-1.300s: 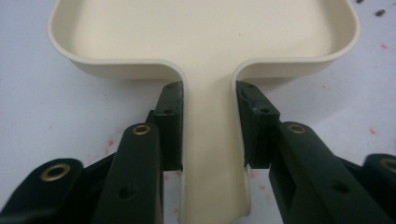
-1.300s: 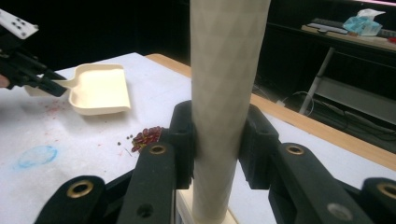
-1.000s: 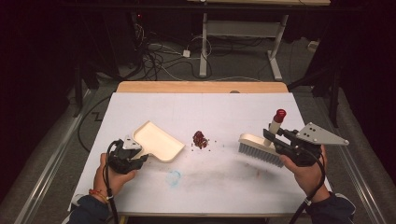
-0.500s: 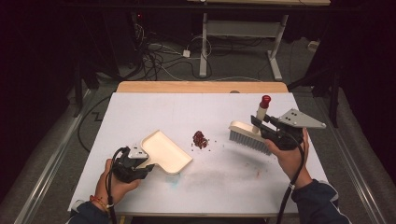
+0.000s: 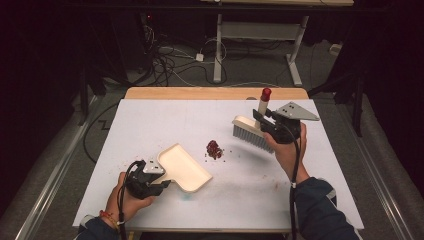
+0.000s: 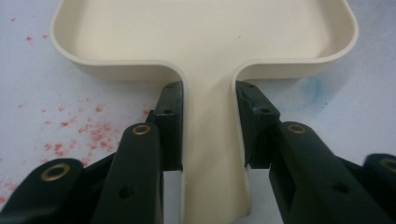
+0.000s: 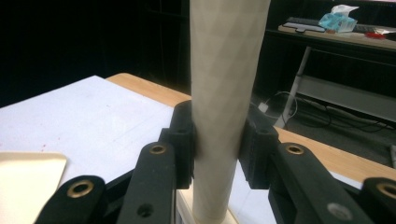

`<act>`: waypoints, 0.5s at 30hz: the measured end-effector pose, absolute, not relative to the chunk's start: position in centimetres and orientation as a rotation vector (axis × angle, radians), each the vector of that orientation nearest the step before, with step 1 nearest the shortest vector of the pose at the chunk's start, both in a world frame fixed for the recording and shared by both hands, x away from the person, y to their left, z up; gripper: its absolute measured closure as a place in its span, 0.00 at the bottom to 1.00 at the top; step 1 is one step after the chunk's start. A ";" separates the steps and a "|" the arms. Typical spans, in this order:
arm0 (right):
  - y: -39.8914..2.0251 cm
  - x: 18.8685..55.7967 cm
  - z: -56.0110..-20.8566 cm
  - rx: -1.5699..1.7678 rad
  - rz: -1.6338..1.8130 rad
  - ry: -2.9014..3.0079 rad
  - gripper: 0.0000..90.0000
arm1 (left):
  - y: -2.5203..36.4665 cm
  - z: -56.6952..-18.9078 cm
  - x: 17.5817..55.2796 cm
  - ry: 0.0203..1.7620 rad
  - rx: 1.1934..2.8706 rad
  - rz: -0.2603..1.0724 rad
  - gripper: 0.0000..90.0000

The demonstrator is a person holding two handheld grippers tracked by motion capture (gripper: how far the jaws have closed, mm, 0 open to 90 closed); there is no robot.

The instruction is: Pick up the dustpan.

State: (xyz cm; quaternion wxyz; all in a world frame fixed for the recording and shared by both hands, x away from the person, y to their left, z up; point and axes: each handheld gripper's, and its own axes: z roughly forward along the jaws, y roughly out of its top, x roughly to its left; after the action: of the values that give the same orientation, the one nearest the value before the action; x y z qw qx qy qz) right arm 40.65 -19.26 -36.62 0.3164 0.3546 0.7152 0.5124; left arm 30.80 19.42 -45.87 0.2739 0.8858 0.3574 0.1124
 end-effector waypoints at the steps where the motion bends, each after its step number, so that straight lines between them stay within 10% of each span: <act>1: -19.1 40.8 -36.7 0.935 1.353 1.878 0.78 | 19.4 -45.9 30.8 0.961 2.380 0.301 0.71; 15: -17.5 41.3 -36.7 0.920 1.366 1.876 0.78 | 19.4 -46.1 30.9 0.950 2.380 0.289 0.71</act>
State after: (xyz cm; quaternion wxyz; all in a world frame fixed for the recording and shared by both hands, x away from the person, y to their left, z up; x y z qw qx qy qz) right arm 41.28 -17.55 -36.75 0.3171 0.3495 0.7126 0.5191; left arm 30.90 19.39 -46.10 0.2777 0.8866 0.3538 0.1076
